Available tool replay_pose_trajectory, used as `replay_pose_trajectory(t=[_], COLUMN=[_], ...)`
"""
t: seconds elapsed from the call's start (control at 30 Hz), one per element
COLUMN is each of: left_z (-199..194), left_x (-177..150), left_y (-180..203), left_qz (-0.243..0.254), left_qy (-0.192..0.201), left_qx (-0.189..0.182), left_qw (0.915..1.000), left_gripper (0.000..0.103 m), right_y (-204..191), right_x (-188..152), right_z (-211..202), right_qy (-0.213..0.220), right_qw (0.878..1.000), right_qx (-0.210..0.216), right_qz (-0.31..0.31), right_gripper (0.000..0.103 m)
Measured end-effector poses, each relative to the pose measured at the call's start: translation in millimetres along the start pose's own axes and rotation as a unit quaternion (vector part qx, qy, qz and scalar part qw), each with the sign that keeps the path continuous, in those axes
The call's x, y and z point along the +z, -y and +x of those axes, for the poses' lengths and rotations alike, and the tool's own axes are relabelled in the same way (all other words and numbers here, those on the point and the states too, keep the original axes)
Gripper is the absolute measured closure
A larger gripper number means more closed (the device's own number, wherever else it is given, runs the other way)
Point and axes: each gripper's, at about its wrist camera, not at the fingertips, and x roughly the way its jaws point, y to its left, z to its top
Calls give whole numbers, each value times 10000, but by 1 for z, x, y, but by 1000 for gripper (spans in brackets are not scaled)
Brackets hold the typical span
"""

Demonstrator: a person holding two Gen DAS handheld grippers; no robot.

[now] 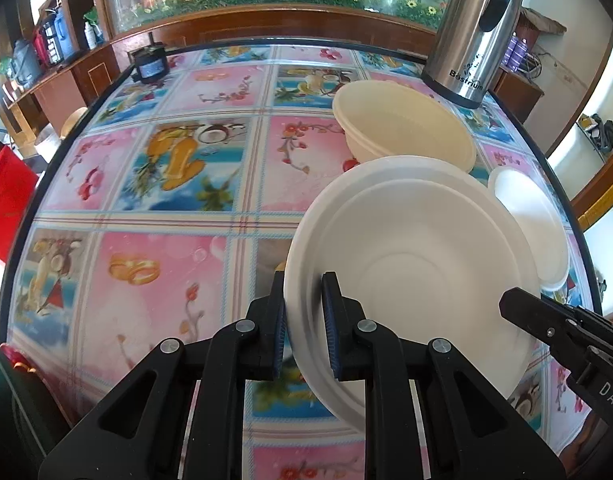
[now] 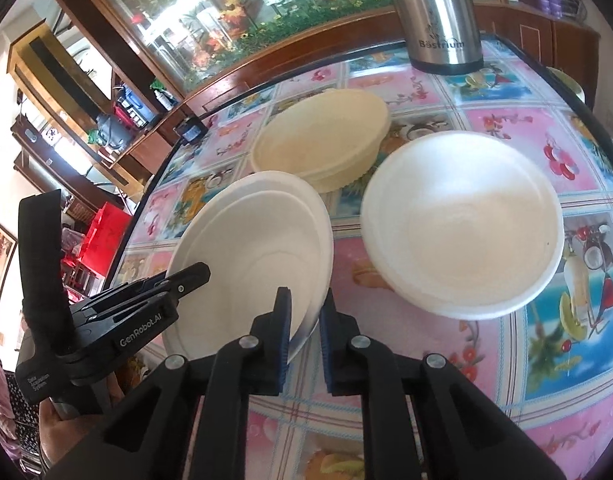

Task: Organize plates and bowls
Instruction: 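Lift the white bowl with the left tool and carry it toward the stack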

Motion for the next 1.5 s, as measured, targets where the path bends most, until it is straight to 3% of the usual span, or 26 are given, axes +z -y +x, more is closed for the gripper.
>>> replay_pose_trajectory(t=[0.73,1.3,1.5], left_z=[-61,-132,-161], left_x=[-44,-76,-86], left_y=[-17,-63,-95], left_qz=[40,-157,-326], left_qy=[439,974,1168], left_qx=[155,433,572], left_qw=[9989,9942,9910], left_gripper=[87,87,87], right_y=[-29,-94,-129], right_x=[-31,-43,-45], right_z=[-21,-45,-40], right_qy=[70,293,258], right_qw=[9997,9952,9916], right_qx=[66,337,505], right_qz=[-231,-871,-1161], right_gripper=[89,88,88])
